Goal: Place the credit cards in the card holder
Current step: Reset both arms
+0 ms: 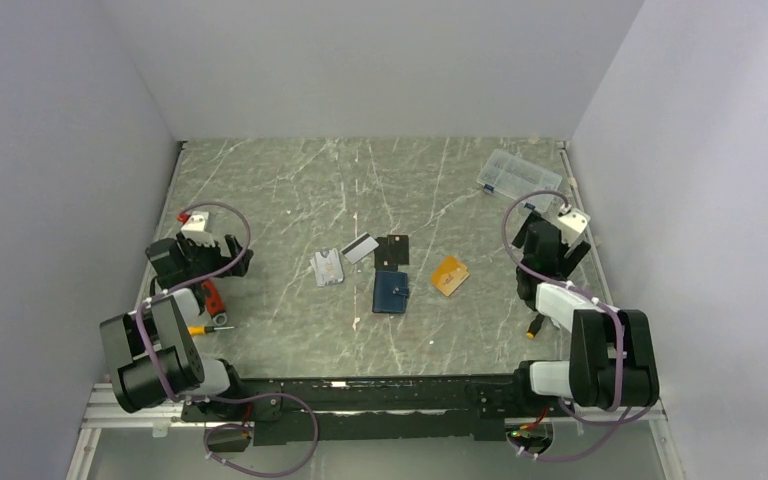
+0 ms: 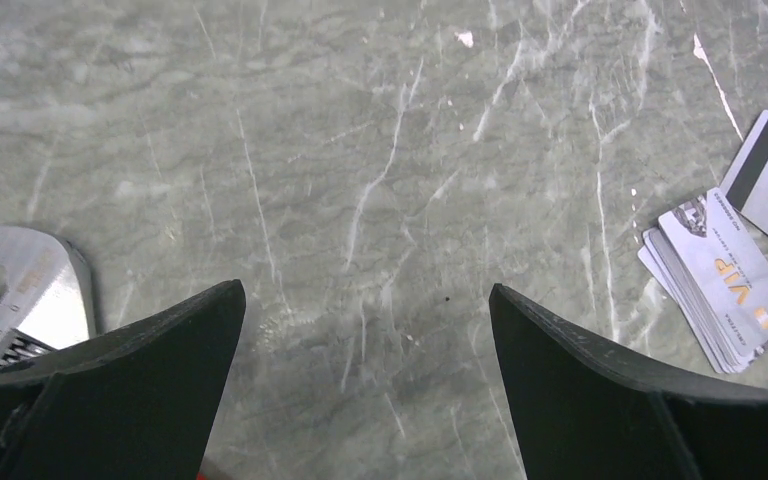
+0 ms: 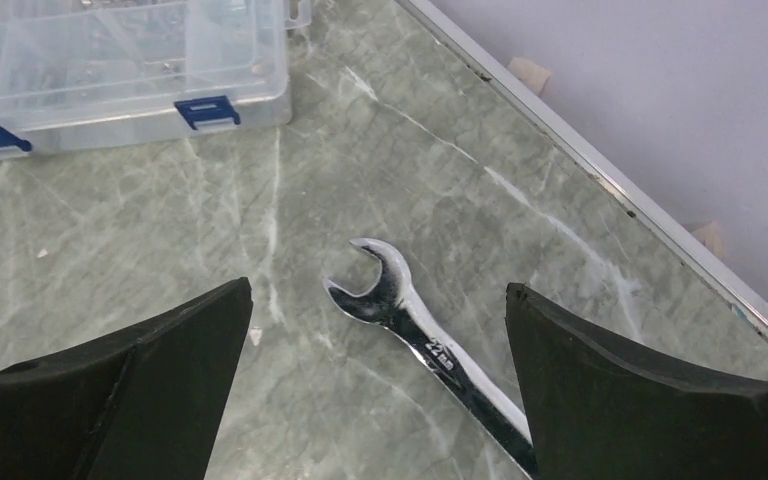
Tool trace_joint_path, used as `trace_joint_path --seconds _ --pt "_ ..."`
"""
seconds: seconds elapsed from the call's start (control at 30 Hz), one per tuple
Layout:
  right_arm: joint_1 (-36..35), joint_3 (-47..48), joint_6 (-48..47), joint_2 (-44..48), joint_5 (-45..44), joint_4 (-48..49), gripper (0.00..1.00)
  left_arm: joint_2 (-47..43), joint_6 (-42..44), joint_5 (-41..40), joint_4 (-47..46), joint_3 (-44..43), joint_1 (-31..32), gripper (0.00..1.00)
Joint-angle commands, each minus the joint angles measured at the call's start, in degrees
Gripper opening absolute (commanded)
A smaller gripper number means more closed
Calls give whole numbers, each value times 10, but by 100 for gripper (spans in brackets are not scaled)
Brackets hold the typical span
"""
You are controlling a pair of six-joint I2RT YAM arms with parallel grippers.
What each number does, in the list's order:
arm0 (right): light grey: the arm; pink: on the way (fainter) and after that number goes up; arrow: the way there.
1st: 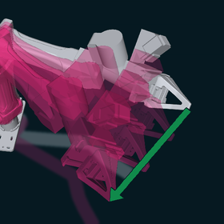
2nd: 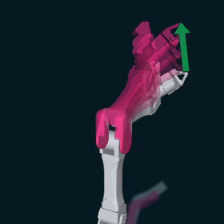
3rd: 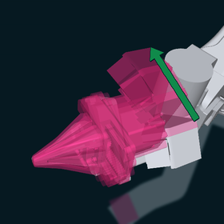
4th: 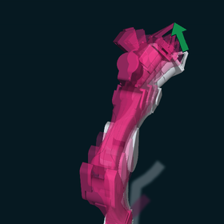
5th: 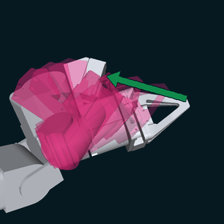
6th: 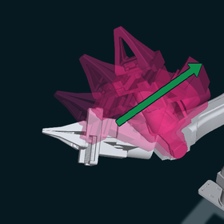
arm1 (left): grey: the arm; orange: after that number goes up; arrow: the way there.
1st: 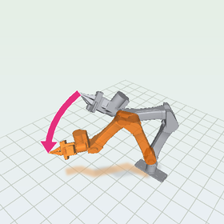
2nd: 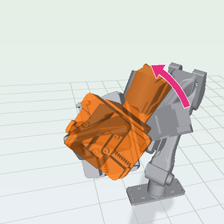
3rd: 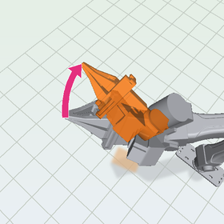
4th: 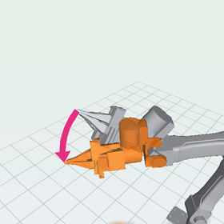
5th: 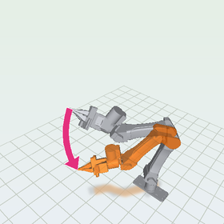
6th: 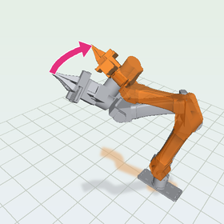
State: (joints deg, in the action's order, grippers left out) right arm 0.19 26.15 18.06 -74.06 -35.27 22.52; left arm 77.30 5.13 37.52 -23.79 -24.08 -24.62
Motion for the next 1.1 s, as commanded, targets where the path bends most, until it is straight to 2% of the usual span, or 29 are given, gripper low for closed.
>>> trace_joint_path --seconds 0.0,0.13,0.23,0.3,0.4,0.5,0.53,0.57,0.6,0.63,0.67,0.7,0.73,0.8,0.87,0.93,1.0,1.07 --pt "14 -30 -24 -16 24 160 100 -26 -29 -2 -168 19 2 99" --pt "13 -69 -39 -31 47 231 100 -20 -80 4 -211 34 4 99" --pt "13 -106 -53 -39 68 303 100 -14 -114 -9 -299 63 11 99" --pt "12 -116 -69 -40 88 330 100 1 -129 -10 -393 95 21 99" --pt "6 -126 -95 -50 122 368 100 -31 -84 -50 -394 125 56 99" --pt "2 -136 -113 -65 149 400 100 -32 -6 -133 -455 174 130 99" --pt "0 -152 -113 -84 145 433 100 -13 6 -177 -483 179 157 99" --pt "0 -168 -127 -106 140 506 100 12 2 -188 -494 167 168 99" --pt "-12 -167 -128 -99 135 507 100 -2 10 -199 -388 130 170 99" --pt "-16 -157 -115 -87 134 454 100 -11 18 -221 -324 95 178 99" --pt "-16 -149 -122 -101 136 459 100 5 13 -241 -389 112 187 99" --pt "-16 -132 -128 -111 132 457 100 2 14 -239 -376 119 188 99" --pt "-16 -113 -114 -104 131 391 100 -14 23 -235 -341 109 189 99" --pt "-15 -124 -126 -112 133 430 100 1 12 -235 -396 122 189 99" --pt "-15 -122 -114 -99 135 401 100 -13 18 -240 -345 111 188 99" --pt "-15 -128 -124 -105 131 426 100 -1 11 -240 -385 118 188 99" --pt "-16 -127 -121 -100 131 415 100 -11 15 -240 -354 113 189 99" --pt "-15 -127 -122 -101 130 419 100 -6 13 -239 -366 115 188 99"
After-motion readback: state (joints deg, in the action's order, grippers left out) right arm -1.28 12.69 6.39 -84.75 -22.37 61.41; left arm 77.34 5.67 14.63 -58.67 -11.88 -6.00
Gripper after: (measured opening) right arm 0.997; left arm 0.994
